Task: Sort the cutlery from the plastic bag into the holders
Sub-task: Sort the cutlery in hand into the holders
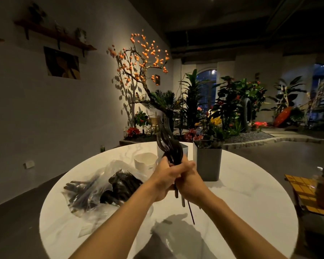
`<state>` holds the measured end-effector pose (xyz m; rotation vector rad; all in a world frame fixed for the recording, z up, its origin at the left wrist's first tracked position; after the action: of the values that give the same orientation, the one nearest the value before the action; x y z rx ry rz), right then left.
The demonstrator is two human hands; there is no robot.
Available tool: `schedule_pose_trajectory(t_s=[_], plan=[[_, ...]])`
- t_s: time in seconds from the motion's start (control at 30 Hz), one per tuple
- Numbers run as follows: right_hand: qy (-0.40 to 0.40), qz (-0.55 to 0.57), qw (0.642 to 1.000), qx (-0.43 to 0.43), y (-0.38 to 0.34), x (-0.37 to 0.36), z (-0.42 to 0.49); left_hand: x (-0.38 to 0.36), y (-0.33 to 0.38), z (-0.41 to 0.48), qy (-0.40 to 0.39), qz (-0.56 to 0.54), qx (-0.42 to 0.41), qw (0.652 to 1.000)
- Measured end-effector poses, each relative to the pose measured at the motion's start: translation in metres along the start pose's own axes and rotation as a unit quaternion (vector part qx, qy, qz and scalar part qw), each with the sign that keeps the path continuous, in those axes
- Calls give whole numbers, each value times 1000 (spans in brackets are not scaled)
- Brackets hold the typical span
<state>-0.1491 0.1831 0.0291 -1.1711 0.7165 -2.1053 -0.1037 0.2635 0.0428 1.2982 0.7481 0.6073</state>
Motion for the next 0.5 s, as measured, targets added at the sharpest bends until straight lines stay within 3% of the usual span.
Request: schedule_pose_trajectory(t_s=[0.1, 0.33, 0.5], plan=[[4, -65, 998, -25, 23, -7, 9, 0, -9, 13, 54, -26, -6, 998], [119, -36, 992, -1, 42, -41, 28, 11, -28, 42, 93, -46, -82, 991], [133, 103, 986, -20, 54, -56, 36, 21, -44, 57, 91, 1, -139, 986]])
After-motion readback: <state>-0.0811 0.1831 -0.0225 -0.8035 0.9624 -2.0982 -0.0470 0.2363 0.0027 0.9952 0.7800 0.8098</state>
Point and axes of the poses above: each hand's wrist, its own z-axis towards the middle knuckle, its own x-axis out of the back of the hand, y = z × x, the point moved 2 cm from there along z, towards the middle knuckle, and after that the axes turned 8 degrees about -z, right-handed, at the moved point
